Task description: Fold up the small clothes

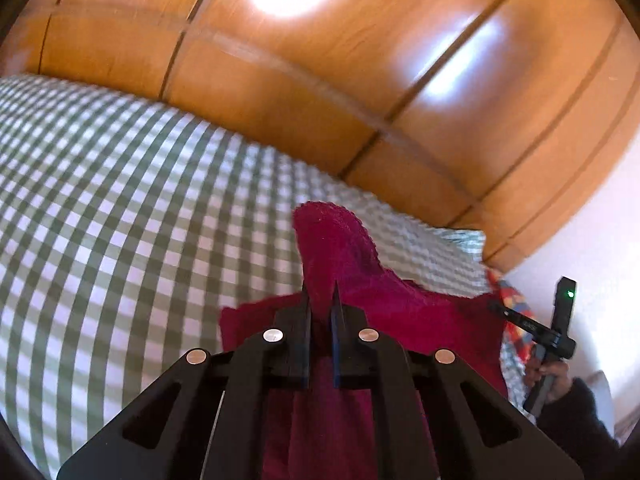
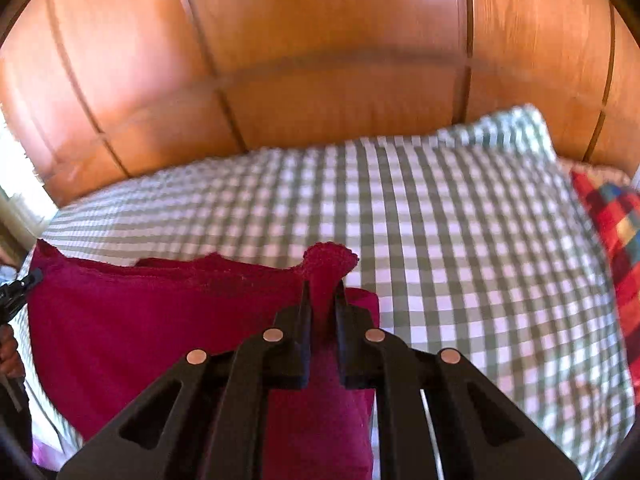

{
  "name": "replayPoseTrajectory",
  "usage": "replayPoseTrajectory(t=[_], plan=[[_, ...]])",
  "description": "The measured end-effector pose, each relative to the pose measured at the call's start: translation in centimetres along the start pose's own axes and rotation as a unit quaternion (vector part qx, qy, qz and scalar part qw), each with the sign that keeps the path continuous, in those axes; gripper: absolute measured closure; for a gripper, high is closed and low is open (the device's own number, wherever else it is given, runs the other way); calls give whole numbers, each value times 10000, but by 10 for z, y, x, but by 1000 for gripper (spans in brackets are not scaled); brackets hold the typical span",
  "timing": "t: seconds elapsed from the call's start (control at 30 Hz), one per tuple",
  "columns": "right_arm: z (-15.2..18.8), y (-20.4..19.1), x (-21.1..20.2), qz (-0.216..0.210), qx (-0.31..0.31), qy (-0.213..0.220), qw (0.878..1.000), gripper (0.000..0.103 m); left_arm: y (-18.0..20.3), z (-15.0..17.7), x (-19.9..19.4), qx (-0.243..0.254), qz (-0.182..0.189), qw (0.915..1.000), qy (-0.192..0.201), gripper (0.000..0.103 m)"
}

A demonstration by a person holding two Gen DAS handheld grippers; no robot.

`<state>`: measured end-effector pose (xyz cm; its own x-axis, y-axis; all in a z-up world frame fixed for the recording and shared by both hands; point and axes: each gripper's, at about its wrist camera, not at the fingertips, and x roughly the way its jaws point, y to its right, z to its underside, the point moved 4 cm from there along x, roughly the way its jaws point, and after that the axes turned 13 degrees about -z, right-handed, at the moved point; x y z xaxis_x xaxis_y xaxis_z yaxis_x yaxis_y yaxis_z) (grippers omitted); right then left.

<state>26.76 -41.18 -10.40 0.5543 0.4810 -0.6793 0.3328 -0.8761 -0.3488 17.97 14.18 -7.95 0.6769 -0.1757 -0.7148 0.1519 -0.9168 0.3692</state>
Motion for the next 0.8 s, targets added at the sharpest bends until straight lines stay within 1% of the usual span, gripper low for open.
replayPoseTrajectory(t=[0.03,0.1,0.17,0.23,0.27,0.3,0.33,0.4,0.47,0.5,0.57,0.6,0.63,0.7,0.8], plan=[[6,8,13,42,77,-150,9998,95,0,-1,12,16,-58,9999,-127,97],[12,14,26,74,168,-259,9995,94,-3,0,33,66,-321,9989,-330,97],[15,18,28,-44,255,-257,9993,90,-5,5,44,82,-369,9978,-538,95],[20,18,17,-154,317,-149,9993,69,-8,6,41,-16,-339,9978,-563,90],[24,17,8,-242,320,-65,9992,51,-10,7,35,-67,-252,9982,-548,90],[29,14,-2,-297,287,20,9991,47,-11,9,25,-73,-210,9984,-517,90],[36,13,-13,-365,259,70,9990,47,-10,12,12,-25,-139,9988,-459,90],[54,14,-36,-577,348,151,9976,41,-12,25,-14,91,50,9993,-369,90],[76,16,-57,-810,547,184,9950,40,-19,51,-46,209,293,9989,-315,90],[87,17,-64,-886,616,183,9940,40,-20,63,-57,268,387,9984,-314,87],[113,19,-80,-1030,783,152,9915,40,-23,87,-77,374,583,9972,-299,56],[124,19,-86,-1083,834,126,9905,40,-24,101,-86,431,592,9969,-299,51],[135,19,-90,-1121,876,99,9898,40,-25,113,-90,486,601,9965,-328,49],[155,18,-97,-1193,982,25,9880,40,-27,133,-95,462,696,9956,-418,49],[178,19,-105,-1268,1176,19,9849,40,-27,152,-92,582,609,9955,-429,49]])
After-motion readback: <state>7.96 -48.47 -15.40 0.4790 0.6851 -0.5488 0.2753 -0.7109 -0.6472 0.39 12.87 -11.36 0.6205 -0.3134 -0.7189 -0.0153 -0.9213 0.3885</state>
